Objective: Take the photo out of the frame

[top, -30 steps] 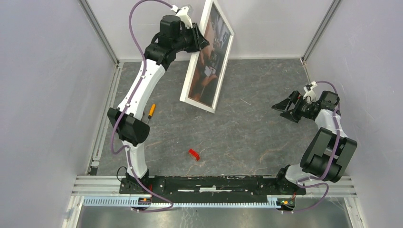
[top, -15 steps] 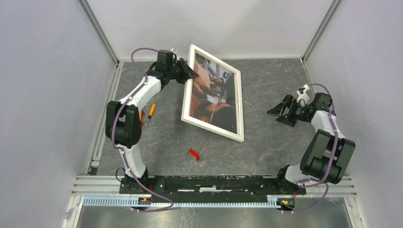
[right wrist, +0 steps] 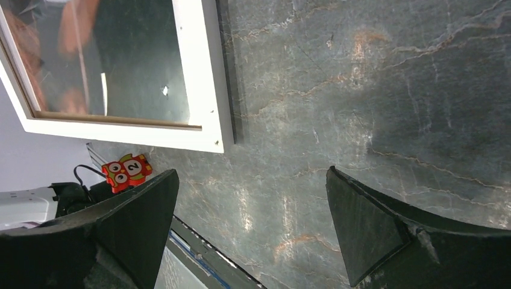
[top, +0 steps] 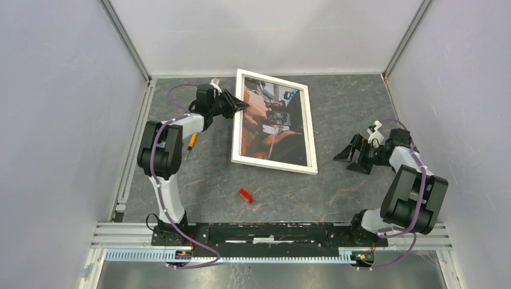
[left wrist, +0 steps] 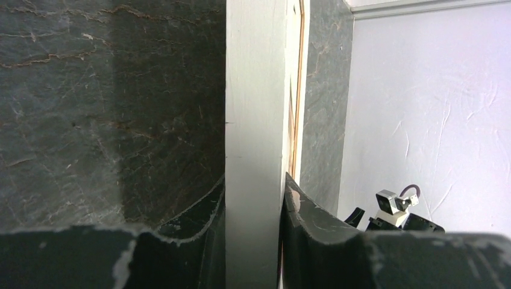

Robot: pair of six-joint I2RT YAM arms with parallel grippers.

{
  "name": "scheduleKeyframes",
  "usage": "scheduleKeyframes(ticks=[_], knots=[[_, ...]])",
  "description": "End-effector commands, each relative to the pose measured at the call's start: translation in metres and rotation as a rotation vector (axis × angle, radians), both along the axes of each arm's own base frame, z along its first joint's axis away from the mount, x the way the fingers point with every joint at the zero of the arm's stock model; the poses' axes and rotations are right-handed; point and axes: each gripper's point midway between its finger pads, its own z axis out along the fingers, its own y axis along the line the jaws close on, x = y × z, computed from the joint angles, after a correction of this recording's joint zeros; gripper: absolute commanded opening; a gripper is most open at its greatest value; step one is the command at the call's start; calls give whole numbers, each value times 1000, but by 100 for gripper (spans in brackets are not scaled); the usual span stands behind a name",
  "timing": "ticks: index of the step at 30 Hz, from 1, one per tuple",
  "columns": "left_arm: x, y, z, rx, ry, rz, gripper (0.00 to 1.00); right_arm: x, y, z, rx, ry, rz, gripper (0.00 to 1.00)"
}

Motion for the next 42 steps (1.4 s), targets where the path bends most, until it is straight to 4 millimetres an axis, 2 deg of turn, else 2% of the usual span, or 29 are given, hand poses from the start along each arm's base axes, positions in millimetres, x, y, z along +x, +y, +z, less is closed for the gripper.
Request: scheduleKeyframes(ticks=[1,6,8,10,12,18,22,25,29,33,38,42], knots=[[-13,0,-50,37,145,39,21,-7,-3,-10,-48,12,23,98],[-38,-3,-65,54,200,-19,52,-13,-4,-19,-68,32,17,98],[-51,-1,-70,81,218,-43,61,-13,-5,-20,-74,37,15,98],[-61,3,-70,118,225,-60,83,-13,-7,-22,-93,28,32,98],[-68,9,-69,166,225,-72,99,-14,-8,-24,-97,35,34,98],[-86,41,-54,412,197,-116,100,-28,-2,-35,-83,79,30,98],[-87,73,-50,652,181,-169,100,-35,5,-42,-53,93,1,98],[-86,87,-49,750,173,-241,100,-36,15,-43,-23,82,2,98],[-84,84,-37,797,16,-432,100,-35,29,-44,-20,68,48,98],[-103,78,-33,832,-159,-741,88,-32,41,-46,-21,64,101,97],[-134,93,-48,914,-281,-1102,73,-37,53,-57,-23,95,158,96],[-151,93,-66,941,-316,-1204,66,-36,61,-63,-7,119,177,94]])
